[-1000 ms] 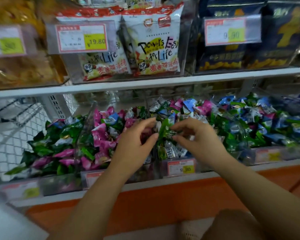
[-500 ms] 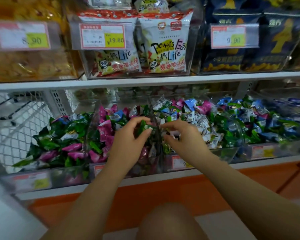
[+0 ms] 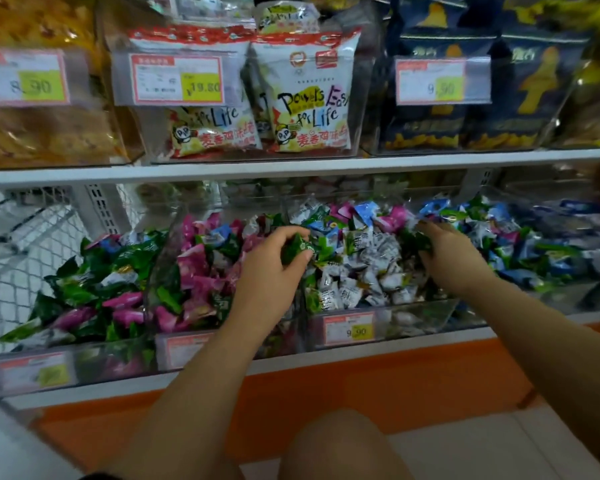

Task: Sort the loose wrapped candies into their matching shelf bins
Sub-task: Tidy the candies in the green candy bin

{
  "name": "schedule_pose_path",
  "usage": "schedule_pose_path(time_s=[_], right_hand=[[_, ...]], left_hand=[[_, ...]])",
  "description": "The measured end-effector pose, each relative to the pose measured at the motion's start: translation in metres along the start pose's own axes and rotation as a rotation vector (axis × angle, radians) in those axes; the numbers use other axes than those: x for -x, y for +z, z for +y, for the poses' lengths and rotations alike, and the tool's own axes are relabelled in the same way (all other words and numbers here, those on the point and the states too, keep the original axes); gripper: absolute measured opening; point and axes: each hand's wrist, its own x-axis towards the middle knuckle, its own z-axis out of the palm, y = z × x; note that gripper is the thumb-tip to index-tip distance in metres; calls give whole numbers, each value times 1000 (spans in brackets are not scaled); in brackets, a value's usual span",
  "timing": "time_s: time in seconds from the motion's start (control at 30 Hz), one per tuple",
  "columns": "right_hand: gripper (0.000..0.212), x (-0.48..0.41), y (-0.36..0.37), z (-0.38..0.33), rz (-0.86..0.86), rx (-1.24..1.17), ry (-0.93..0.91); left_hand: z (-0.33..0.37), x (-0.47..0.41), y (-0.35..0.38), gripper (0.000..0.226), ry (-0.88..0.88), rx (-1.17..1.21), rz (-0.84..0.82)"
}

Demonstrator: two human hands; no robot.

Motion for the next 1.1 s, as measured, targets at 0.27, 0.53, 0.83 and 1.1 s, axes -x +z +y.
schedule_pose_path(time_s=[0.27, 0.53, 0.83, 1.1], right_hand=[[81, -31, 2, 0, -207, 253, -170], [39, -29, 0, 3, -22, 108, -142], [30, 27, -17, -63, 301, -248, -354], [32, 43, 13, -226, 22, -419, -586]], left_hand=[[9, -20, 36, 23, -2, 24, -35], [5, -17, 31, 29, -3, 13, -37], [-7, -2, -14, 40, -20, -6, 15], [-75, 42, -126, 55, -151, -199, 297]])
